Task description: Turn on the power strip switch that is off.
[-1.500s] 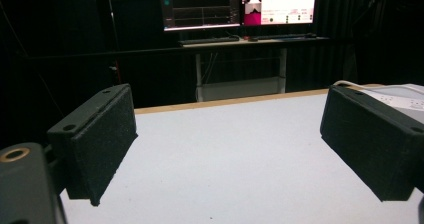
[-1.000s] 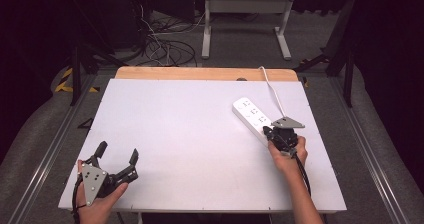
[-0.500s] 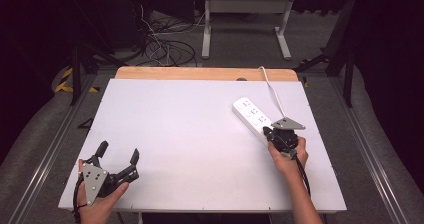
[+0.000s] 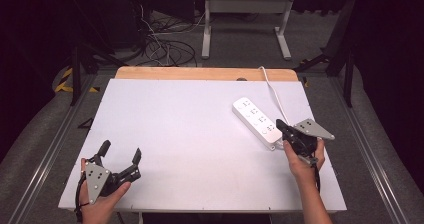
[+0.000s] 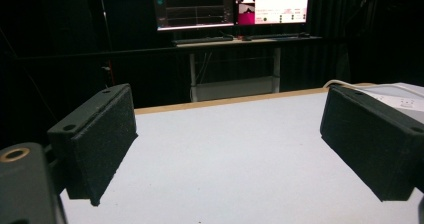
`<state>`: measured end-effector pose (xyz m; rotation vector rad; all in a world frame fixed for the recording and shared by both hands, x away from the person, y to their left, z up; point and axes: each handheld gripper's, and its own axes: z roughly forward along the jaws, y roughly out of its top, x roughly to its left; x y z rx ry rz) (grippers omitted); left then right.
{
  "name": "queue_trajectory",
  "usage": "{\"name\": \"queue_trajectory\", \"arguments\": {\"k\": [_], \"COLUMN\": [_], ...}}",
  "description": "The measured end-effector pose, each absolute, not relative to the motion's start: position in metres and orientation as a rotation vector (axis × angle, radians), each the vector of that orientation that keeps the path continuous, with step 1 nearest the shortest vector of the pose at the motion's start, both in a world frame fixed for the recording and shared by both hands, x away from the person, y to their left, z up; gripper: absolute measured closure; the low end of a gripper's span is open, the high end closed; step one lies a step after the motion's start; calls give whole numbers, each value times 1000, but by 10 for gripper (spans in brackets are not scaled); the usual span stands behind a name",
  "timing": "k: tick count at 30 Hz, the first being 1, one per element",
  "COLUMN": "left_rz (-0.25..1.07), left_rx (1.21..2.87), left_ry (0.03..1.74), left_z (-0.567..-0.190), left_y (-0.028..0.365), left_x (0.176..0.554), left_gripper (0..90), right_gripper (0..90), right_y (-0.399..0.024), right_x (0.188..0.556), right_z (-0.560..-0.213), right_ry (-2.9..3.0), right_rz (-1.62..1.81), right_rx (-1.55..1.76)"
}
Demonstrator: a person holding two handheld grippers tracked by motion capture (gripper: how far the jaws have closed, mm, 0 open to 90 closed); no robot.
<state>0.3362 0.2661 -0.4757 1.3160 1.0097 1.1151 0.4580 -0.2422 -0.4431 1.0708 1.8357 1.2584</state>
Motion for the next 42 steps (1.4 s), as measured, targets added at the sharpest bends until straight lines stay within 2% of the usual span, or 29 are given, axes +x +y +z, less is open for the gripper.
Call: {"name": "queue_trajectory", "arguments": {"k": [12,23,26,34,42], "left_rz": [1107,1114,1115,1111,1113], "left_rx": [1315,1312,1312,1312,1314], "left_ry": [1009,1012,1012,1011,1008], "left_z": [-476,-476,-476,-476,-476], "left_y": [265,267,267,266,266], "left_x": [337,336,336,336,336], "left_gripper": [87,87,86,87,87], "right_gripper": [900,900,797,742,749], "right_y": [-260,-257,-257,-257,-257], "right_x": [446,446,445,444,441], "right_z": [-437,-437,-437,-436,-435], "right_ry": [1805,1806,1793,1773,1760], "right_rz": [1316,1333,1341,1353,1367], "right_rx": [1092,1071,1063,1051,1029]}}
